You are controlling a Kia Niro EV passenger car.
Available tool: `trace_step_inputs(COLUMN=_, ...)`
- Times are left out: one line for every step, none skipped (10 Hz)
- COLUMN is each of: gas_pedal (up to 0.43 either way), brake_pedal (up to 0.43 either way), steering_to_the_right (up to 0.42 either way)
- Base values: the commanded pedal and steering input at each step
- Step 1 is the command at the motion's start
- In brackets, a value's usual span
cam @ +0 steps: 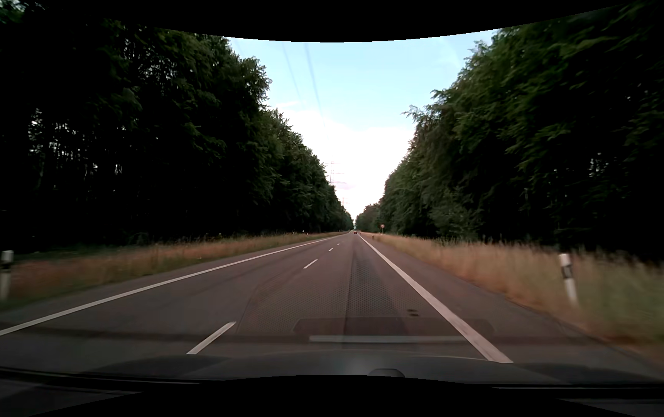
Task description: Follow the waypoints while adhering to traffic rules and regulations
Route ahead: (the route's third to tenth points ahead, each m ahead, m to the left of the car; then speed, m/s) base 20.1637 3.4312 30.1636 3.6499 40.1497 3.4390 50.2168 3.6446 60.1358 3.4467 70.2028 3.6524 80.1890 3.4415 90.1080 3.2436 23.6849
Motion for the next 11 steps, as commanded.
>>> trace_step_inputs(gas_pedal=0.0, brake_pedal=0.0, steering_to_the_right=-0.001)
trace_step_inputs(gas_pedal=0.0, brake_pedal=0.0, steering_to_the_right=-0.001)
trace_step_inputs(gas_pedal=0.0, brake_pedal=0.0, steering_to_the_right=-0.001)
trace_step_inputs(gas_pedal=0.0, brake_pedal=0.0, steering_to_the_right=-0.002)
trace_step_inputs(gas_pedal=0.0, brake_pedal=0.0, steering_to_the_right=-0.002)
trace_step_inputs(gas_pedal=0.0, brake_pedal=0.0, steering_to_the_right=-0.002)
trace_step_inputs(gas_pedal=0.0, brake_pedal=0.0, steering_to_the_right=-0.001)
trace_step_inputs(gas_pedal=0.0, brake_pedal=0.0, steering_to_the_right=0.0)
trace_step_inputs(gas_pedal=0.0, brake_pedal=0.0, steering_to_the_right=0.0)
trace_step_inputs(gas_pedal=0.0, brake_pedal=0.0, steering_to_the_right=0.0)
trace_step_inputs(gas_pedal=0.0, brake_pedal=0.0, steering_to_the_right=0.0)
